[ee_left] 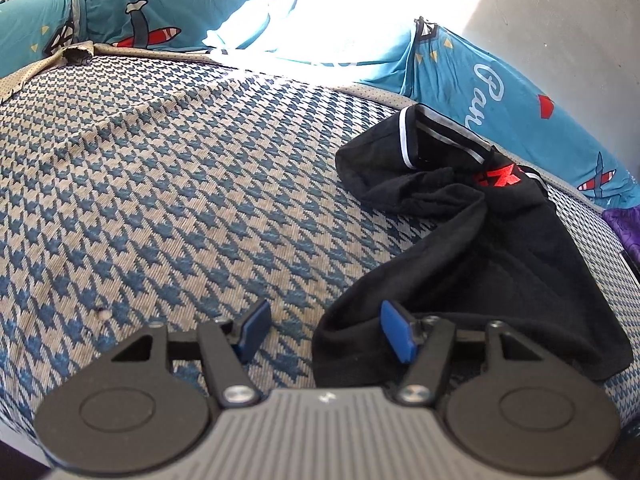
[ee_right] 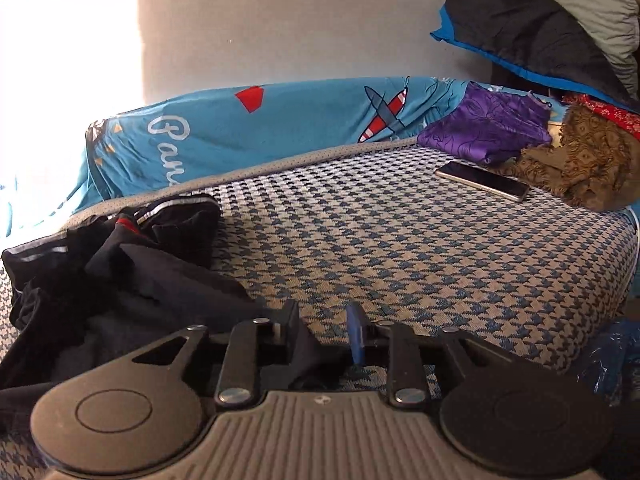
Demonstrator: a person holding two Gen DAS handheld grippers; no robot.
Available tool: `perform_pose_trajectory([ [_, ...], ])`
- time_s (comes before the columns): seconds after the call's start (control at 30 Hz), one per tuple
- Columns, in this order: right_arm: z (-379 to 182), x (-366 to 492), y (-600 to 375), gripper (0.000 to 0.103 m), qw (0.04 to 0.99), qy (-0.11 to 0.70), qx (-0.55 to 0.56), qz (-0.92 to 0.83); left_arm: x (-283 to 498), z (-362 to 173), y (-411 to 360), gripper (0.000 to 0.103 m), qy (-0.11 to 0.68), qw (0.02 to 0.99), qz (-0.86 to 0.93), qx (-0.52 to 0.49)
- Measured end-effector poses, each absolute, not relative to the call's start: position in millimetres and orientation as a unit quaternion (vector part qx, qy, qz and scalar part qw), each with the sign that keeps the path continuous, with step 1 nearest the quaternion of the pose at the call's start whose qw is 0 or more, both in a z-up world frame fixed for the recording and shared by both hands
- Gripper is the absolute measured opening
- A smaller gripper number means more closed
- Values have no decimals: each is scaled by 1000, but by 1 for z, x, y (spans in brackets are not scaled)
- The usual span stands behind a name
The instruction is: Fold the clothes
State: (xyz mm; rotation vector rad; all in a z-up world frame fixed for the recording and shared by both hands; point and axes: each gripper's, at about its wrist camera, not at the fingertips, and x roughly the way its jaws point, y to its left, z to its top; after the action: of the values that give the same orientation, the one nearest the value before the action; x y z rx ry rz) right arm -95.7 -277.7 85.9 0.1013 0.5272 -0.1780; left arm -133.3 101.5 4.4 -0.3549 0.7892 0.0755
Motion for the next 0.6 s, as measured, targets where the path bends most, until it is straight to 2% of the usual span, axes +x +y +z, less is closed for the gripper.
perform_pose_trajectory([
  [0.13, 91, -101, -275, 34, 966, 250, 60, -40, -133, 6, 104, 59, 381, 905, 32, -185],
  [0.4, 80, -106, -230, 34, 952, 277, 48, 119, -133, 9, 105, 73, 374, 908, 41, -183],
  [0.53, 76, -114, -203, 34, 942, 279, 18, 187, -133, 10, 107, 74, 370, 909, 45, -186],
  [0.6, 74, -119, -189, 34, 934, 280, 2, 220, -133, 10, 108, 79, 370, 909, 50, -186],
])
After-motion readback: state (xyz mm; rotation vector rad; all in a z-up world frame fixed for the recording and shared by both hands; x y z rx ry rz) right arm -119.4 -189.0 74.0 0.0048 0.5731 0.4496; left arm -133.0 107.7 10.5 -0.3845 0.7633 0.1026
